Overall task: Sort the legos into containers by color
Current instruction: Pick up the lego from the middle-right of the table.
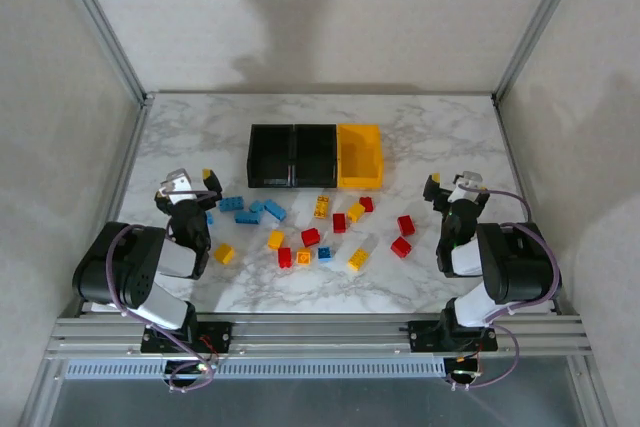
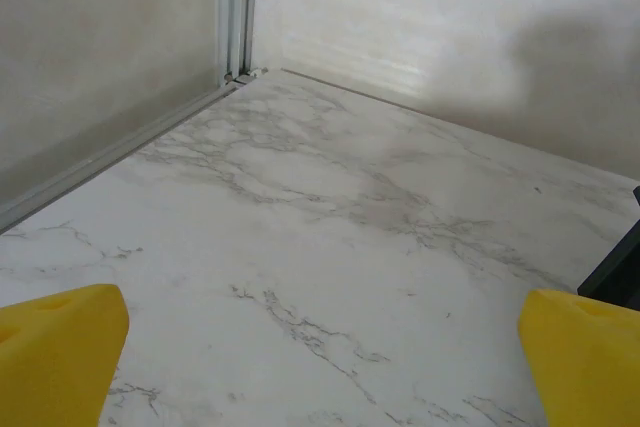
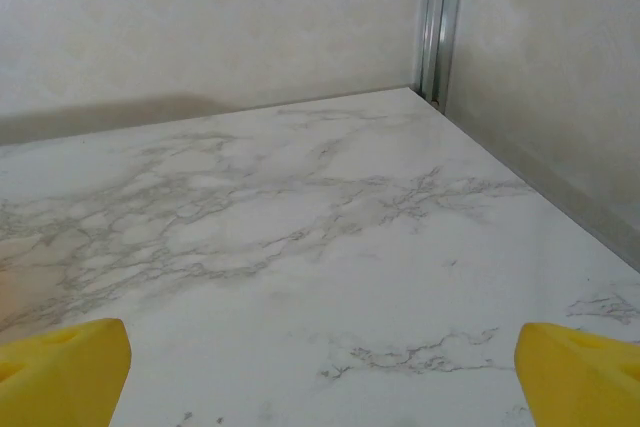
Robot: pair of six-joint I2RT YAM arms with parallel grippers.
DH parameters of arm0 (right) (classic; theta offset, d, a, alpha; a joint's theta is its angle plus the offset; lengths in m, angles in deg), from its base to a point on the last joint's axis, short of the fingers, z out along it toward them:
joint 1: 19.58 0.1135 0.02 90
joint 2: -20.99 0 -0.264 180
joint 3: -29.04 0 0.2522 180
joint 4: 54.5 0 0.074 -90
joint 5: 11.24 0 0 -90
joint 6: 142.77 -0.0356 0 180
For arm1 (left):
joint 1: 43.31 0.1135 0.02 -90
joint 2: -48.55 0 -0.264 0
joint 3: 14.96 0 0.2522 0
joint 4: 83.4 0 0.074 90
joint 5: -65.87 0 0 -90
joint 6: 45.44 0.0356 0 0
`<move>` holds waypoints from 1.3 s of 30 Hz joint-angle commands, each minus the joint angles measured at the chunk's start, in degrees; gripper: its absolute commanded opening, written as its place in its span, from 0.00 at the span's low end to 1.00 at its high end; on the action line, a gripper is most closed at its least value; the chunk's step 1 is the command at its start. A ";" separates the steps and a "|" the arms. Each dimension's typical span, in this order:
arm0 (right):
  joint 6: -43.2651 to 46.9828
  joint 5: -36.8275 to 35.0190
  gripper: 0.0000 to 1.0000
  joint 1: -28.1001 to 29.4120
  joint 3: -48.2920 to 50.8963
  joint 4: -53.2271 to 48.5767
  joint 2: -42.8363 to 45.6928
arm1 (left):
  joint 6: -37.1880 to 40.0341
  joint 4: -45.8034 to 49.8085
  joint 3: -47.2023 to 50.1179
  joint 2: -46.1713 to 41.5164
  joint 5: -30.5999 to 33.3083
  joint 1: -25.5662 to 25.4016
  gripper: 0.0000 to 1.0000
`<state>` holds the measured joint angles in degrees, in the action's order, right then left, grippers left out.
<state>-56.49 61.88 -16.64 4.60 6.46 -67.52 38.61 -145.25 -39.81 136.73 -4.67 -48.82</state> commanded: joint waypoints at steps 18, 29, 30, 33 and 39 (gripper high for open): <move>0.04 -1.31 0.99 0.48 -0.66 1.31 0.01 | 0.33 -0.68 -0.77 0.08 -0.18 -0.11 0.99; -0.16 -2.16 0.99 0.69 -1.10 -0.77 1.50 | 0.00 0.55 -1.35 -1.00 1.06 -0.16 1.00; 0.93 -0.36 0.99 0.75 -0.95 -0.83 2.19 | 0.27 3.06 -1.70 -2.66 -0.88 0.13 0.99; 1.76 -3.81 0.99 2.71 -3.18 -9.07 7.21 | 1.22 15.41 -6.53 -7.89 -0.24 -0.55 0.99; -7.53 -4.73 0.99 2.43 -10.38 -29.35 20.54 | -6.96 28.17 -12.05 -17.63 2.44 -0.29 1.00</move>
<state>-58.59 59.19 -14.21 -3.40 -13.13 -52.02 36.73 -126.32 -49.04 122.35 -3.86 -48.89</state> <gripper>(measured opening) 0.988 0.995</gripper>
